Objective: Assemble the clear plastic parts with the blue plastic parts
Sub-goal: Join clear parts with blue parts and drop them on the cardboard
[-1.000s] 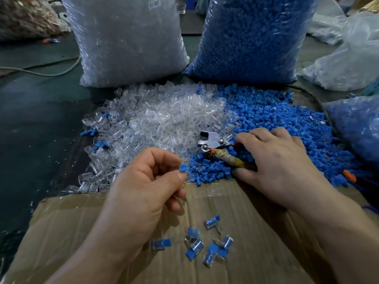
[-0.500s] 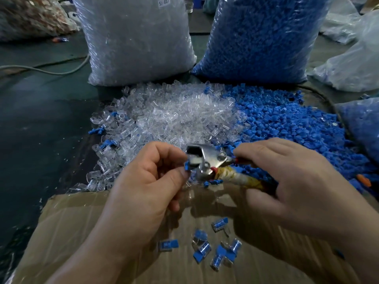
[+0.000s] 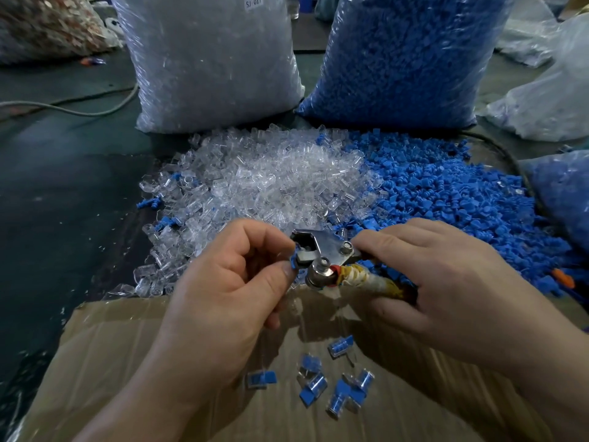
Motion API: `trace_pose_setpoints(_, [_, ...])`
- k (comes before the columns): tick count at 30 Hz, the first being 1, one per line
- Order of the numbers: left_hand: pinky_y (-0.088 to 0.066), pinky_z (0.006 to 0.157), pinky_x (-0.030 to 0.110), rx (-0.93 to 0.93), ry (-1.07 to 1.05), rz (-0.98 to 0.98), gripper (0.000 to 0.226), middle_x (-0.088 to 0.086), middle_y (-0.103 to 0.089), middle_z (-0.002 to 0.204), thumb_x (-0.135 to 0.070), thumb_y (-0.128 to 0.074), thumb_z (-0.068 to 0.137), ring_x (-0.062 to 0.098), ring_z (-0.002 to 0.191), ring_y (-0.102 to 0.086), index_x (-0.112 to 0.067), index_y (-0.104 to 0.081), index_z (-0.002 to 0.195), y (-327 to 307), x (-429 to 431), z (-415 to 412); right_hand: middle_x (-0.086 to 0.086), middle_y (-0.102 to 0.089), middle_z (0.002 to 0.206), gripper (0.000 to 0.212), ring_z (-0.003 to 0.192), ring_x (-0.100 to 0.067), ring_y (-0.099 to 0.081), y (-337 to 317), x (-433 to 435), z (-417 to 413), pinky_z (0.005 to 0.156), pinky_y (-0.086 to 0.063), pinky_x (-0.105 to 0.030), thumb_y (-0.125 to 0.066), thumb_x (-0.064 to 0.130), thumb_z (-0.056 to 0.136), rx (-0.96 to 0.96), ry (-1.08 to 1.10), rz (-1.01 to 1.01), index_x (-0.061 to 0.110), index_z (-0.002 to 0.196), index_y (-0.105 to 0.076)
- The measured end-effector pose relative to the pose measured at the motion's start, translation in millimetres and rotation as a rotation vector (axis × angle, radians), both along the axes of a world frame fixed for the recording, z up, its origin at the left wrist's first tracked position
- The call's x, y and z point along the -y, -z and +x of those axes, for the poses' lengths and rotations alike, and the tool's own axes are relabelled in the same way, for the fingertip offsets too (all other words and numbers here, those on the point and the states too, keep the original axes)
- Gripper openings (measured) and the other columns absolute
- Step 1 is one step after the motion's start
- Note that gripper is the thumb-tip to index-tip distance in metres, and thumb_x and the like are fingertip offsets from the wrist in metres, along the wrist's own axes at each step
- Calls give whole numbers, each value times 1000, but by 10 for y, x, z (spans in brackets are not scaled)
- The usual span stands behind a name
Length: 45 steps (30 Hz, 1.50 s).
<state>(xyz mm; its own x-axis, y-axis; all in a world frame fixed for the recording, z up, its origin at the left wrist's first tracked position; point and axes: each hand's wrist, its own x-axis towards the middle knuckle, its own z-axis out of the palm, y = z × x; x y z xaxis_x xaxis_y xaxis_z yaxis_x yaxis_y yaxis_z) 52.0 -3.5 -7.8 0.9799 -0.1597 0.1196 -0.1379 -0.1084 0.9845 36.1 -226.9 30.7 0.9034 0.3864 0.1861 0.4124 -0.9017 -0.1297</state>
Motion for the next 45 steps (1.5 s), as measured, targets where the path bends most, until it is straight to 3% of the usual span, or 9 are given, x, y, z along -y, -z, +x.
trace_pose_setpoints(7, [-51, 47, 23, 35, 20, 24, 15, -7, -67, 74, -27, -73, 83, 8, 52, -60, -40, -68, 88, 36, -13, 16, 11, -68, 87, 61, 79, -15, -65, -13, -13, -22, 72, -49, -30, -42, 54, 76, 21, 18, -7, 21, 121, -67])
trace_pose_setpoints(21, [-50, 47, 23, 60, 22, 8, 20, -1, -65, 69, -19, -64, 78, 12, 51, -59, -37, -68, 86, -43, -7, -25, 12, -68, 86, 53, 77, -15, -65, -9, -10, -19, 74, -47, -29, -53, 52, 73, 66, 19, -8, 21, 113, -70])
trace_pose_setpoints(26, [-52, 47, 24, 55, 6, 8, 11, 0, -66, 70, -29, -73, 81, 12, 51, -60, -36, -67, 88, -96, 8, -56, 15, -67, 94, 53, 87, -12, -63, 10, 6, 5, 81, -50, -31, -50, 55, 75, 7, 12, 60, 28, 117, -65])
trace_pose_setpoints(29, [-51, 45, 22, 34, -52, 57, 23, -3, -66, 66, -16, -69, 82, 10, 49, -60, -38, -66, 85, -72, 0, -25, 20, -64, 102, 56, 93, -7, -58, 11, 54, 22, 85, -46, -29, -47, 62, 76, -24, 55, 100, 34, 123, -59])
trace_pose_setpoints(32, [-46, 43, 19, -62, -59, 46, 23, -3, -62, 56, -12, -66, 82, 10, 45, -56, -35, -67, 83, -46, 17, -3, 15, -64, 104, 65, 95, -14, -56, 37, 84, 117, 82, -42, -33, -44, 69, 77, 6, 157, 25, 29, 127, -57])
trace_pose_setpoints(36, [-44, 42, 17, -210, 21, 43, 28, 5, -63, 53, -8, -64, 87, 13, 41, -55, -35, -68, 83, -50, 51, -17, 10, -60, 117, 76, 109, -18, -49, 91, 33, 259, 93, -37, -39, -38, 75, 73, -71, 226, -148, 32, 134, -49])
trace_pose_setpoints(40, [-41, 38, 17, -256, 7, 21, 28, 8, -64, 54, -8, -63, 88, 14, 39, -53, -35, -68, 82, -61, 72, -30, 12, -53, 129, 72, 120, -17, -39, 104, 51, 291, 100, -26, -37, -38, 73, 74, -114, 247, -149, 37, 136, -44])
trace_pose_setpoints(42, [-42, 39, 18, -254, -9, 23, 27, 8, -66, 56, -10, -64, 88, 14, 39, -54, -36, -68, 82, -49, 86, -38, 10, -56, 127, 63, 119, -19, -43, 75, 29, 229, 100, -30, -41, -41, 69, 80, -40, 229, -68, 33, 131, -52])
trace_pose_setpoints(45, [-49, 43, 28, -266, -30, 28, 23, 9, -68, 59, -14, -66, 89, 18, 43, -58, -36, -67, 83, -27, 119, -54, 10, -66, 104, 45, 98, -17, -60, 25, -171, 62, 87, -47, -41, -42, 59, 87, 110, 108, 68, 29, 111, -64])
